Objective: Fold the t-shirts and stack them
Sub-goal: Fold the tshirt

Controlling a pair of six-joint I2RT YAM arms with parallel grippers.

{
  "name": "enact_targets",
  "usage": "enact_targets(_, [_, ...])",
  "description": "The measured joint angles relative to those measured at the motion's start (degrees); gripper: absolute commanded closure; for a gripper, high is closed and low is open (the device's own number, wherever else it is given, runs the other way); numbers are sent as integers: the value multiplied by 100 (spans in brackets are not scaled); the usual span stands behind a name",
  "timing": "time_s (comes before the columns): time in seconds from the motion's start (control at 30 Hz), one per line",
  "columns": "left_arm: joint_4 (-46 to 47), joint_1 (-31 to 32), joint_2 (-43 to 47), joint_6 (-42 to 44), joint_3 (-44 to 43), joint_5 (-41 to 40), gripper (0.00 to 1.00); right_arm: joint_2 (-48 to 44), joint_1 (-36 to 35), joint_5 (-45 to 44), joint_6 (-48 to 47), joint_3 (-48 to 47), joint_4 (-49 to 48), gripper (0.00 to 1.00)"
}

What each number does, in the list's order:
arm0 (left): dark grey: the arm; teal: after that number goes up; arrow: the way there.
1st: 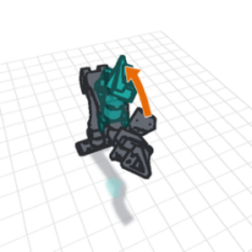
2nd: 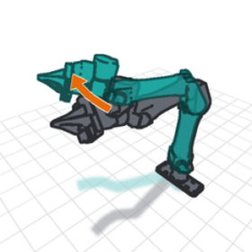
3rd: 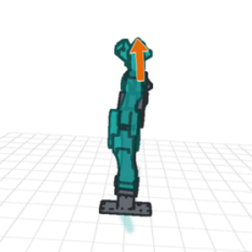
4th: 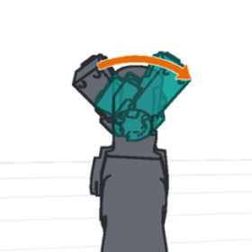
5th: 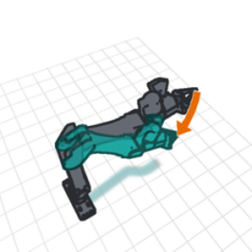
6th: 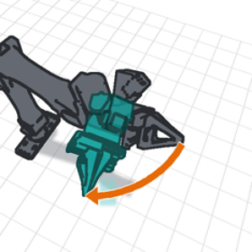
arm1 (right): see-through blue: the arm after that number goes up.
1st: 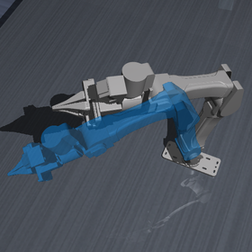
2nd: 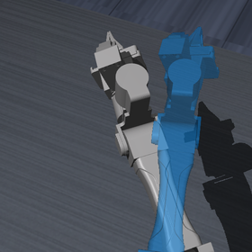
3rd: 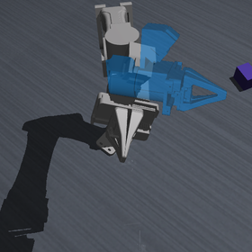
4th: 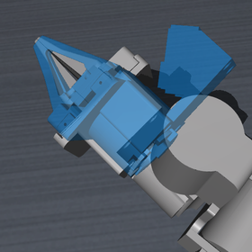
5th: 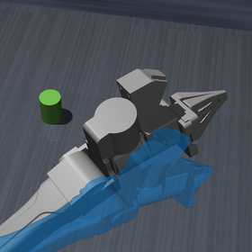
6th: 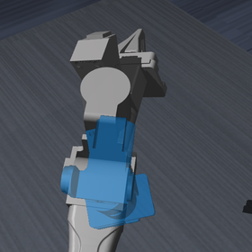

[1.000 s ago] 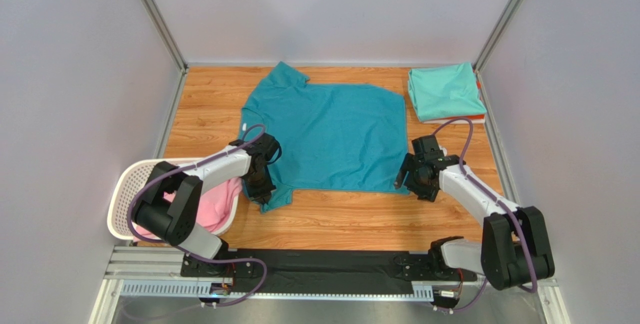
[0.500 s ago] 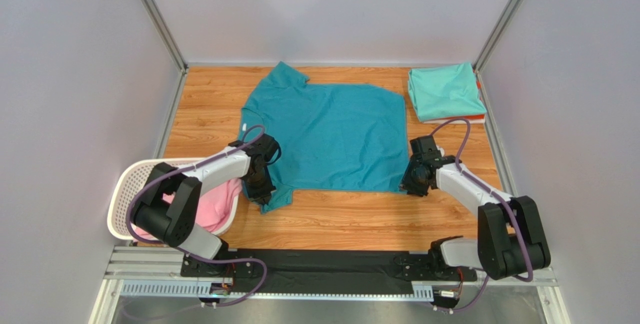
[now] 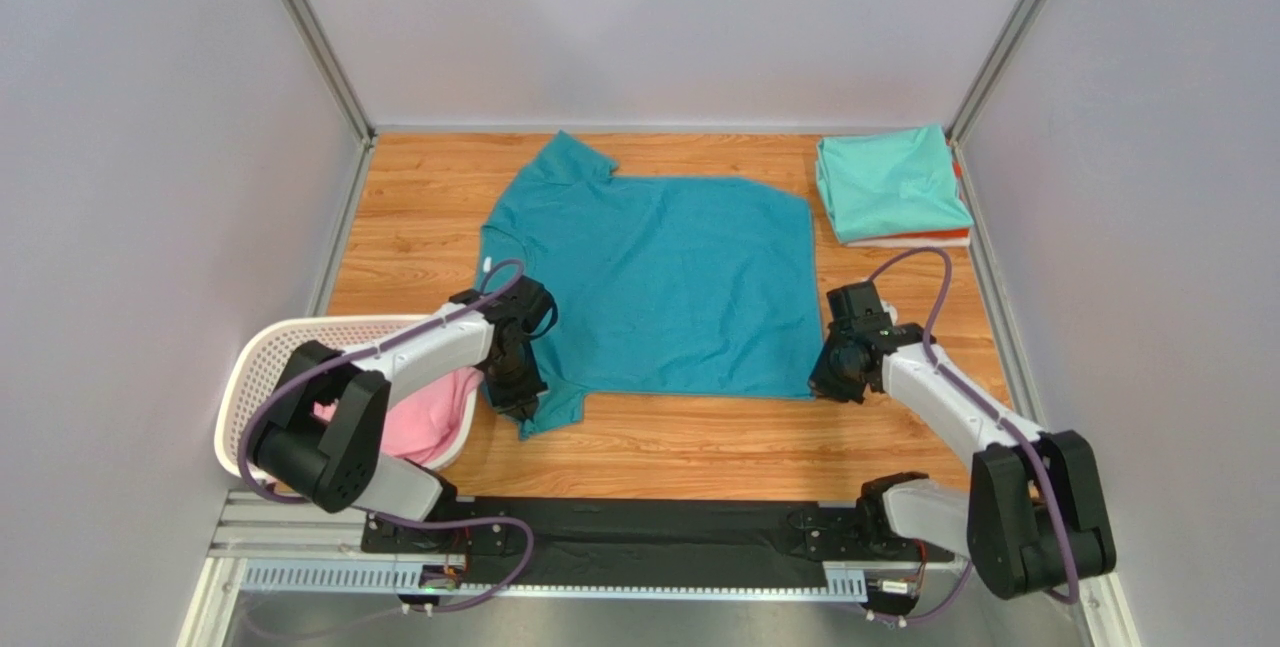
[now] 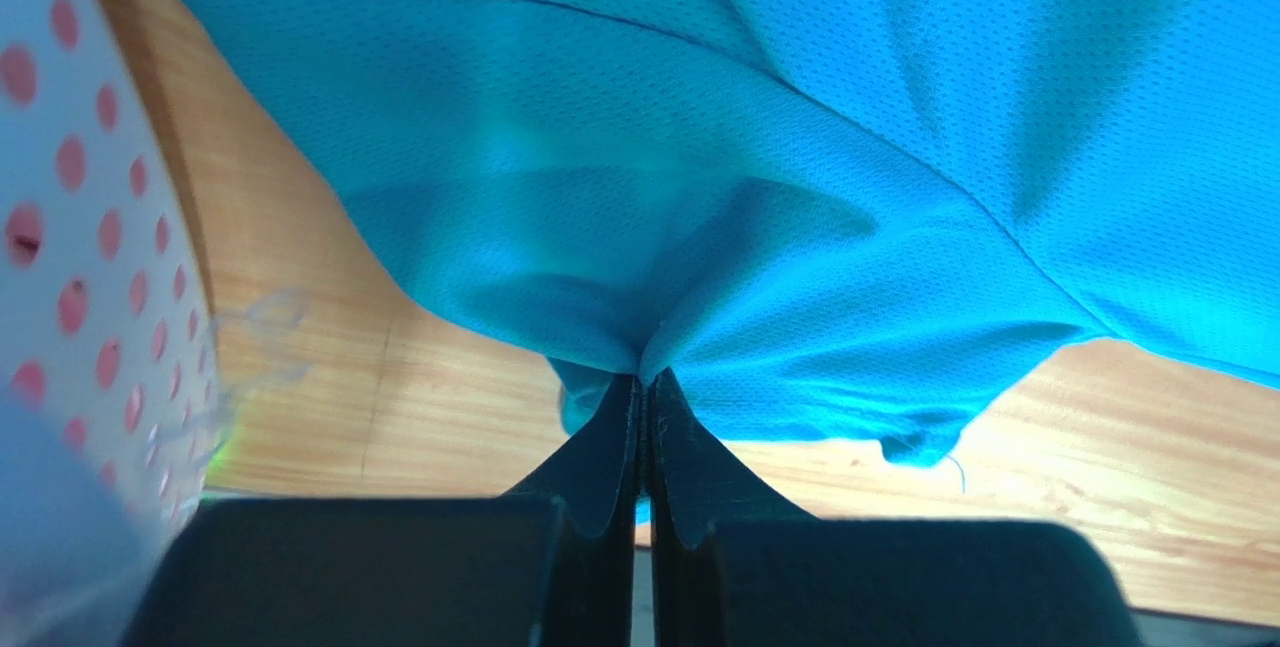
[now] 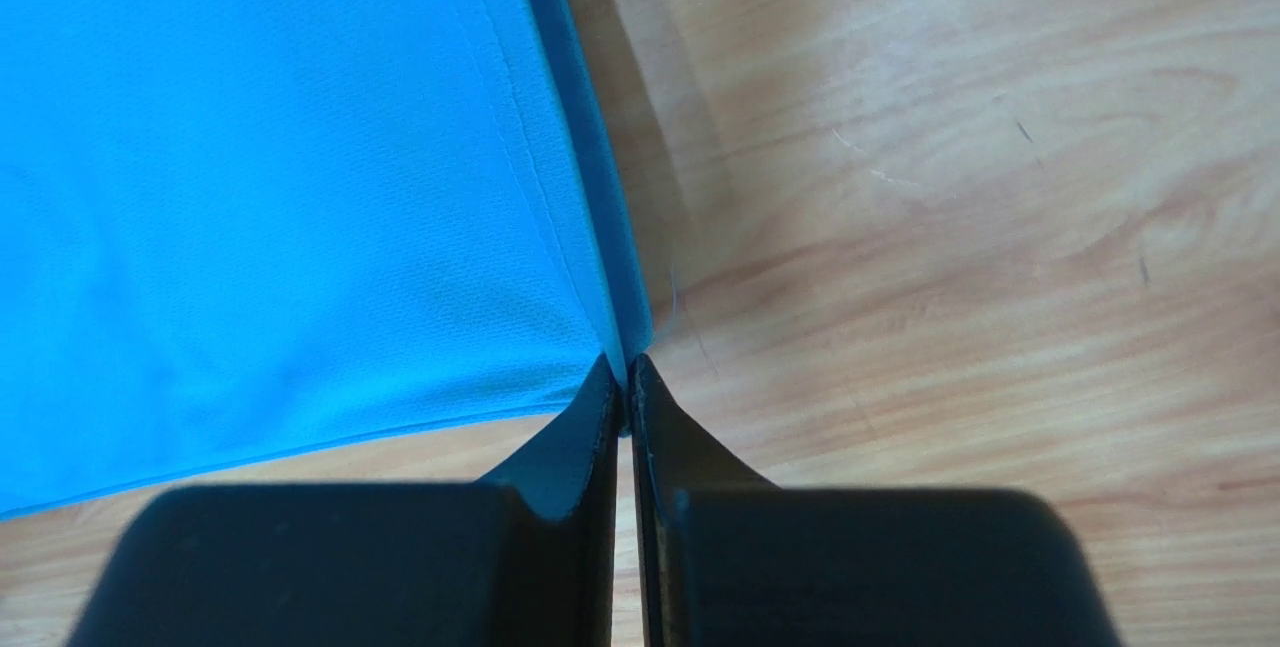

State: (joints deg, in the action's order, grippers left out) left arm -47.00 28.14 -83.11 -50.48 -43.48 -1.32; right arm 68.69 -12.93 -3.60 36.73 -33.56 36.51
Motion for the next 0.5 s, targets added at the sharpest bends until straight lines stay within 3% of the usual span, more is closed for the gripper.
enact_targets(0.2, [-216,24,372,0,59,0,100,-634,0,0,15,52,422,100])
enact_targets(0.5, [-426,28,367,26,-310,-7,100,-678,0,4,-24,-68,699,100])
